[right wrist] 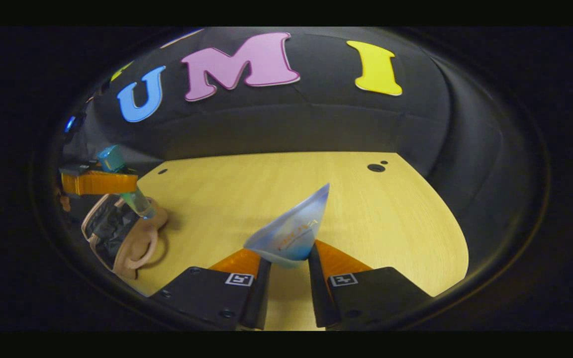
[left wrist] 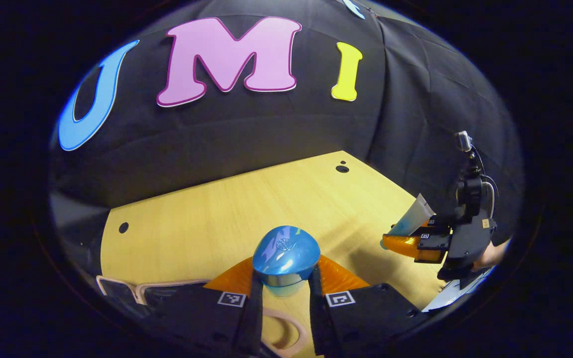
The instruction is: First open the suitcase, pack the skin care products into it, and then close the suitcase.
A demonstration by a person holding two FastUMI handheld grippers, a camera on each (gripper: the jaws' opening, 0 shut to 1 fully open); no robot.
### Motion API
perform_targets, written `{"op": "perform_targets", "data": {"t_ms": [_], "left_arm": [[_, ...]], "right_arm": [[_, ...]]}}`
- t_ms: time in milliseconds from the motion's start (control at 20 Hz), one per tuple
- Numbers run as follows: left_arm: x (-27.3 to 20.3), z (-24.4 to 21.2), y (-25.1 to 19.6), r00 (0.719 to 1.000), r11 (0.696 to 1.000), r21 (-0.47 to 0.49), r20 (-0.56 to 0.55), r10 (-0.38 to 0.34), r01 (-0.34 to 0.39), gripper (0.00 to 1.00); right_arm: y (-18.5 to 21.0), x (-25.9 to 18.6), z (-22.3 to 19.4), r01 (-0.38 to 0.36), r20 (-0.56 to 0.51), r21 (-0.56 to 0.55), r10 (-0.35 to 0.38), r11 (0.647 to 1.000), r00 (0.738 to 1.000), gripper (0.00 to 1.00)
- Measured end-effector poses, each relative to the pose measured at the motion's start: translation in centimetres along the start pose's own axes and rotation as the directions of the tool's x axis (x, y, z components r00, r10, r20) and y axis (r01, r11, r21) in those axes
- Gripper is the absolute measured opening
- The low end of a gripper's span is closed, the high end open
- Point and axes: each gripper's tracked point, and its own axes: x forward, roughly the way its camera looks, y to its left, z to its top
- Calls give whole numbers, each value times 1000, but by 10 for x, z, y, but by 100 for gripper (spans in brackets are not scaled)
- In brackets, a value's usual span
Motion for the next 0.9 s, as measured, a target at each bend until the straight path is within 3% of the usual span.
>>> {"op": "perform_targets", "data": {"t_ms": [100,200,350,600,750,800,900], "left_arm": [[-37,-21,29,994,1000,3,-110,15,-14,43],[-65,-60,61,966,999,9,-255,47,-46,44],[-93,-139,108,847,991,-20,-522,103,-133,43],[-71,-230,116,683,968,-132,-728,52,-214,45],[-62,-255,124,638,956,-153,-768,45,-252,46],[-60,-259,125,636,955,-149,-770,50,-255,42],[-58,-263,125,640,954,-151,-766,53,-261,44]], "right_arm": [[33,-12,5,-47,18,-25,47,999,999,40],[72,-24,9,-108,27,-47,109,993,994,40],[120,-39,10,-181,44,-54,183,982,982,41],[168,-59,-4,-237,20,-74,239,969,971,40],[177,-67,-12,-230,3,-97,231,968,973,40],[179,-68,-13,-227,-2,-99,228,969,974,40],[183,-70,-14,-217,-14,-101,217,971,976,40]]}}
